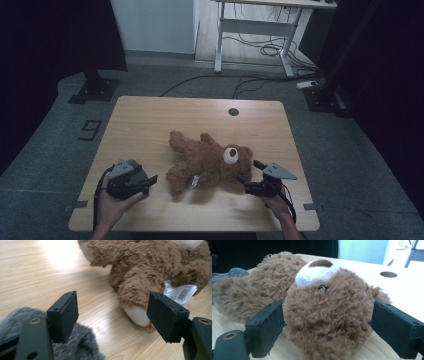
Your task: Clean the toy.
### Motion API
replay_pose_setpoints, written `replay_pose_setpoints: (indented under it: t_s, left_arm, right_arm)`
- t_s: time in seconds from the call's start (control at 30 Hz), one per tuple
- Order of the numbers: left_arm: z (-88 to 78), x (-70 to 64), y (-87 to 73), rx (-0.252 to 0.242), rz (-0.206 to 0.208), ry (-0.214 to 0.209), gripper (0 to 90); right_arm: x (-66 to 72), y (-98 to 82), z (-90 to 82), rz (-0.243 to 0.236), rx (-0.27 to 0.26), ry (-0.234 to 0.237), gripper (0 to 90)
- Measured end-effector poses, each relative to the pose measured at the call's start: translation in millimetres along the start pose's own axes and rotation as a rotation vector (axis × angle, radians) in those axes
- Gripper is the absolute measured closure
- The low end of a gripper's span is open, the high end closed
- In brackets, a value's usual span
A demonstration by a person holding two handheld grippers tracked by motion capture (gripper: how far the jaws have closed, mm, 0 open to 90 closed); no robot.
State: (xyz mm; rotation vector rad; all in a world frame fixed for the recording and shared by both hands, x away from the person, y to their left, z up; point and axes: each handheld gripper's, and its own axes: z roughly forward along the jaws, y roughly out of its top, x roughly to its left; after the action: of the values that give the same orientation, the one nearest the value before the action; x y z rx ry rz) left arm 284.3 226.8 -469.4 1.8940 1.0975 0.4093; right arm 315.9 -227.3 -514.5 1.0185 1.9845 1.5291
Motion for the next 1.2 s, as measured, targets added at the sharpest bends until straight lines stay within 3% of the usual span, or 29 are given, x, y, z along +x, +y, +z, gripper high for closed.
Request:
replay_pose_setpoints:
  t_s: [0.17,0.33,0.9,1.2]
  left_arm:
    - [7.6,-5.7,-1.4,0.011,0.008,-0.007,25.6]
    - [9.7,-7.3,-5.7,0.008,-0.013,-0.011,26.1]
    - [13.9,-8.4,-32.5,0.023,-0.03,-0.012,27.2]
    - [14.6,-9.1,-36.5,0.032,-0.026,-0.015,27.1]
  right_arm:
    - [0.6,-3.1,-5.9,-0.002,0.015,-0.001,11.5]
    - [1.9,-10.5,-16.9,0.014,0.021,-0.009,11.7]
    - [7.6,-43.3,-50.2,0.053,0.086,-0.043,11.8]
    - [4.5,-49.5,-49.8,0.061,0.1,-0.049,11.8]
